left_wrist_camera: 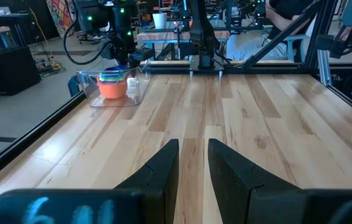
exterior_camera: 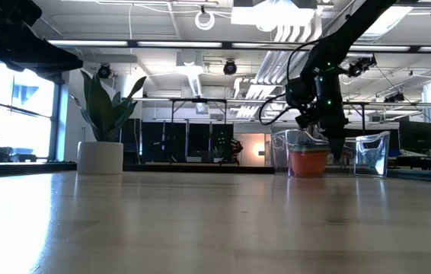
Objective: Nest measuring cups in basket
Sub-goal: Put the nested measuring cups into the transparent bin
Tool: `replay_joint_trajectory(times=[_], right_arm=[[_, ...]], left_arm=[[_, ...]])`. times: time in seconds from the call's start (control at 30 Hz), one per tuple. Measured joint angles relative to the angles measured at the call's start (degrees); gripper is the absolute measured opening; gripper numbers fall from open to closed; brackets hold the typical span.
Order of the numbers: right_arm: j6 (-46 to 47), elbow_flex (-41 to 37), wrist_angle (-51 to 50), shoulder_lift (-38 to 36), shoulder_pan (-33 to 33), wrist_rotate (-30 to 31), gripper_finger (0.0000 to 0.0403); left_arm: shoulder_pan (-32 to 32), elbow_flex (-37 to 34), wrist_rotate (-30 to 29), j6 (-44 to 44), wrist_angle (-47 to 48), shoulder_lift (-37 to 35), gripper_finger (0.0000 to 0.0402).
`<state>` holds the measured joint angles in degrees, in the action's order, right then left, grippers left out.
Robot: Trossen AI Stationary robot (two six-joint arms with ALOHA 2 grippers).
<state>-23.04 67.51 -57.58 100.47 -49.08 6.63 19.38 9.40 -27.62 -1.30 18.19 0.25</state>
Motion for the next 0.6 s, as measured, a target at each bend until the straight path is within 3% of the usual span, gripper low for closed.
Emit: replay_joint_trajectory(times=[0.27,0.6], right_arm=[[0.05,0.20,-1.61,0.03,-0.02,-0.61,0.0204],[4.29,8.13,-9.29,0.04,-0.02,-0.85,0.0210]], left_arm=[[-0.01,0.01,-0.02,-0.02,0.01,0.00,0.0076],[0.01,-0.02,-0.02,0.00,-0.02,0.00,0.0076]])
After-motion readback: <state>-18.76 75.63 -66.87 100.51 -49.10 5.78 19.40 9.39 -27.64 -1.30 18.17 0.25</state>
